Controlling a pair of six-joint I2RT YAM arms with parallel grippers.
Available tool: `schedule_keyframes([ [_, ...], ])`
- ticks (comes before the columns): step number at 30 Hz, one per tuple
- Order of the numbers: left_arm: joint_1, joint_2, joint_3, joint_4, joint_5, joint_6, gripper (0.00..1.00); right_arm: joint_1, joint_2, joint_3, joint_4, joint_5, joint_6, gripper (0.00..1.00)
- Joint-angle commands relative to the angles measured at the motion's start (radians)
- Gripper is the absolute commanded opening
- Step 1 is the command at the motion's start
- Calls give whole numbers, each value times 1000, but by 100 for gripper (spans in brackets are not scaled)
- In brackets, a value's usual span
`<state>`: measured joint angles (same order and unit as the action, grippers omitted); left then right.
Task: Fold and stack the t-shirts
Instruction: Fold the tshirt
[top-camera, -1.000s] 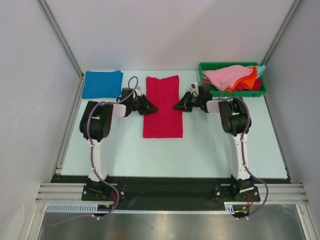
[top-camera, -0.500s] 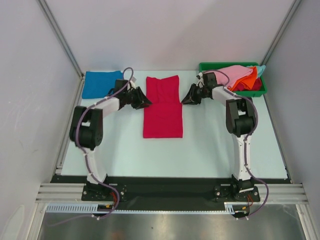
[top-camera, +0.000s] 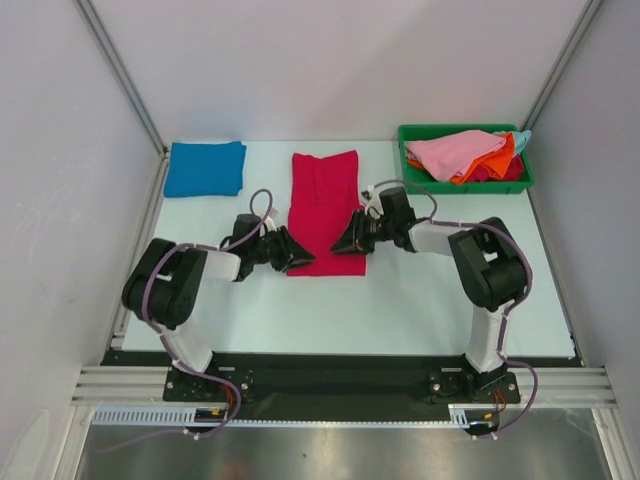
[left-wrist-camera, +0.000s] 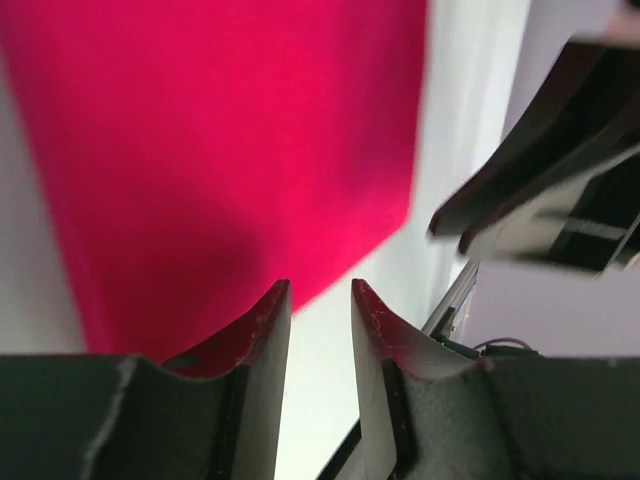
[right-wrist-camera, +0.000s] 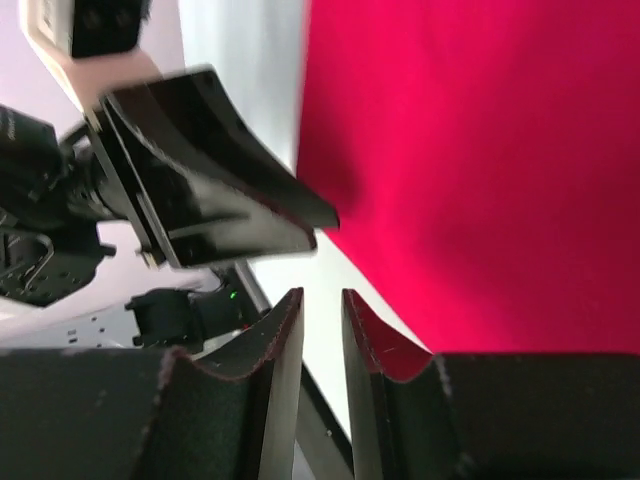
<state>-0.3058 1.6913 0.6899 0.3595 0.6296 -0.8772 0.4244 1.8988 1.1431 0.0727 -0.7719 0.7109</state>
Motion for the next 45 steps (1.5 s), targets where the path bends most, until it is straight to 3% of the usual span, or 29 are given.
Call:
schedule_keyframes([
  [1,13,70,-36,280,45,-89,35,4,55,-123,381,-93,191,27],
  [7,68,97,-116,230,33,-34,33,-61,79,-301,360,-70,113,25],
  [12,106,24,-170,43,19,116,34,-195,1,-411,244,-23,12,25],
  [16,108,-152,-216,-134,-19,179,38,-223,-134,-414,-6,46,-123,27],
  [18,108,-276,-246,-166,-45,158,43,-222,-187,-422,-69,111,-137,38],
  [20,106,-352,-266,-192,-73,136,48,-214,-253,-447,-60,115,-64,44],
  [21,106,-428,-295,-197,-108,123,50,-207,-273,-476,-42,135,-32,55],
  [23,106,-497,-352,-160,-137,13,58,-162,-335,-511,-7,178,91,68],
  [24,103,-543,-433,-112,-145,-43,59,-141,-355,-541,54,190,146,69],
  [25,102,-561,-475,9,-152,-153,59,-121,-377,-560,85,209,194,69],
  [27,79,-576,-535,93,-210,-218,60,-55,-438,-585,131,316,318,68],
  [30,31,-605,-562,62,-330,-298,57,36,-489,-585,111,517,428,55],
  [34,-65,-718,-622,52,-535,-497,57,112,-457,-602,189,637,588,54],
  [40,-118,-677,-624,21,-654,-595,56,174,-454,-644,185,772,746,54],
  [45,-121,-579,-583,21,-676,-565,49,174,-441,-658,182,810,774,53],
])
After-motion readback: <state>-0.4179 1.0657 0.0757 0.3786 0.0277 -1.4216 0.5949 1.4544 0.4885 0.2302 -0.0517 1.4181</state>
